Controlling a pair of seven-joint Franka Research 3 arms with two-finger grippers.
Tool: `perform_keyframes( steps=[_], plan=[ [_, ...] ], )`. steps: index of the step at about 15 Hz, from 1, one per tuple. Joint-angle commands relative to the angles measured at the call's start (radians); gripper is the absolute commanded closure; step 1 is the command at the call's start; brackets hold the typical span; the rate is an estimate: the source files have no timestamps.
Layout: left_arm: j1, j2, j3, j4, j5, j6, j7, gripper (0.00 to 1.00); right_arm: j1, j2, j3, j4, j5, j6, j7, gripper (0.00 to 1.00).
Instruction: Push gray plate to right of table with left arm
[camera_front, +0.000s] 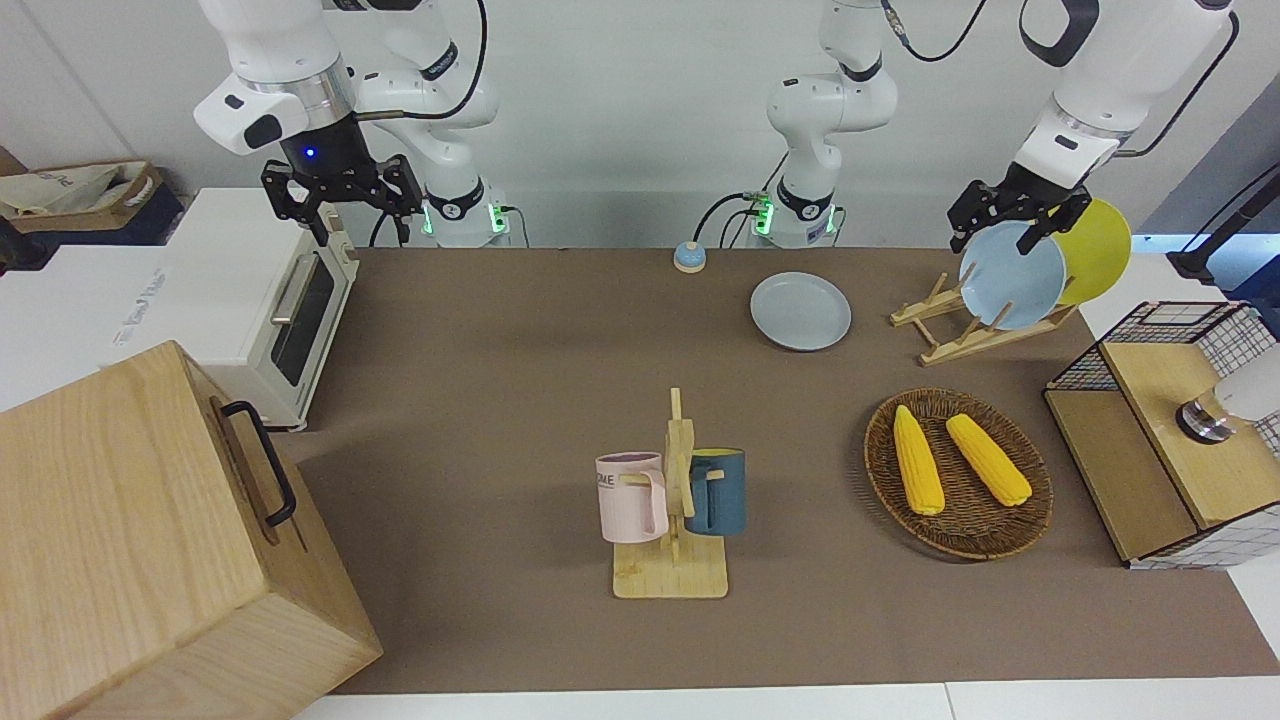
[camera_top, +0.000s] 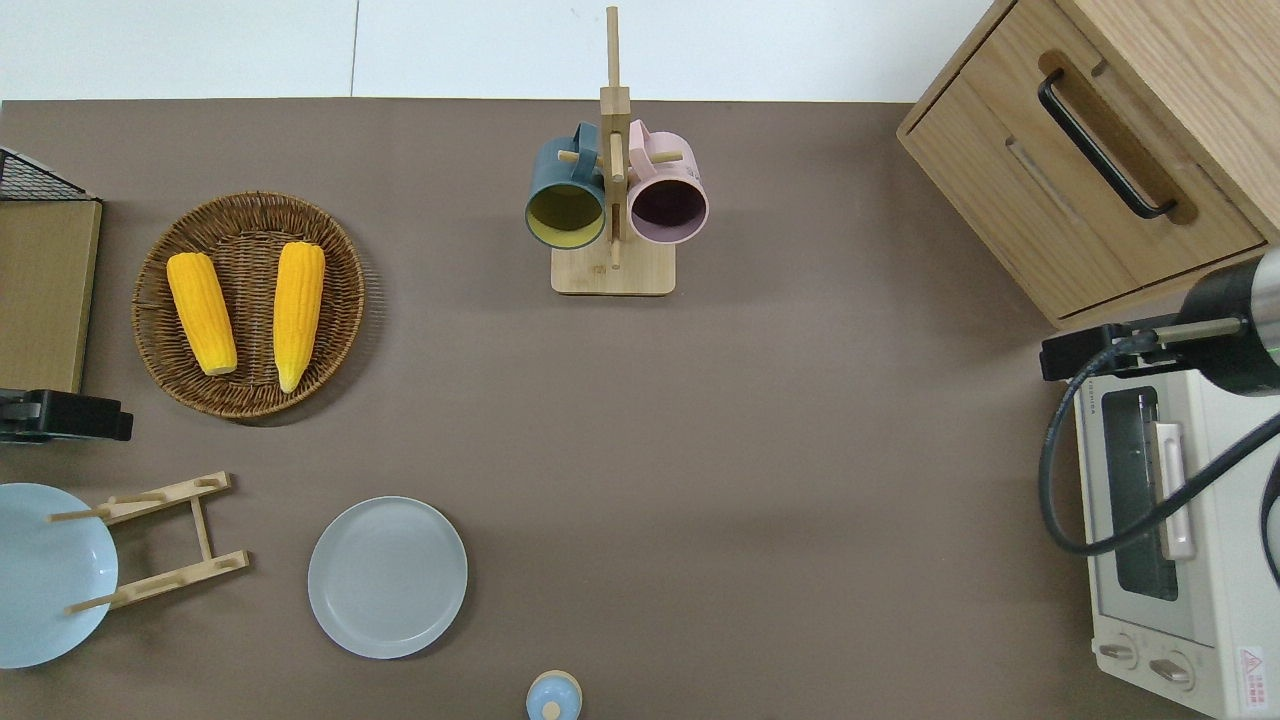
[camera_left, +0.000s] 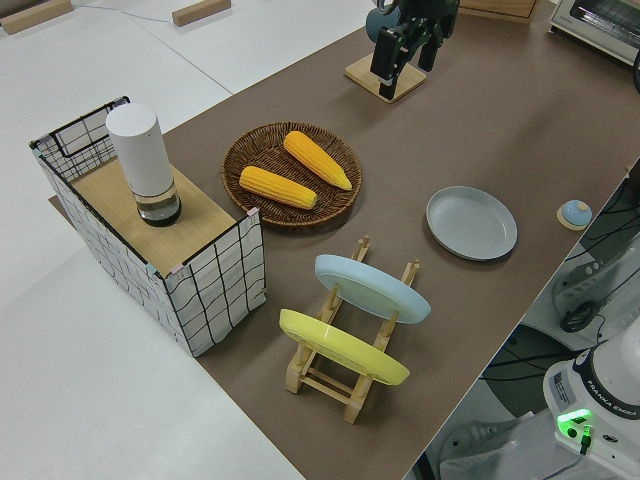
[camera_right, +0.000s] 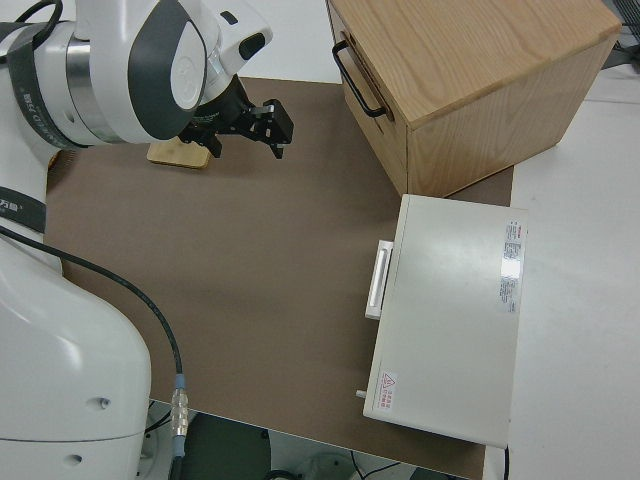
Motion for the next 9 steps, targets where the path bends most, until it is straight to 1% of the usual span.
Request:
perform_keyframes(
  steps=[1,9],
  plan=[
    [-0.006,-0.001,0.014,0.018,0.000,0.013,-0.009,0.00,-0.003,-0.004,-0.001,0.005,0.022,-0.014,-0.001,0.017],
    [-0.024,0.002,0.022,0.027,-0.003,0.013,-0.011,0.00,-0.003,-0.004,-0.001,0.005,0.022,-0.014,-0.001,0.017]
  ],
)
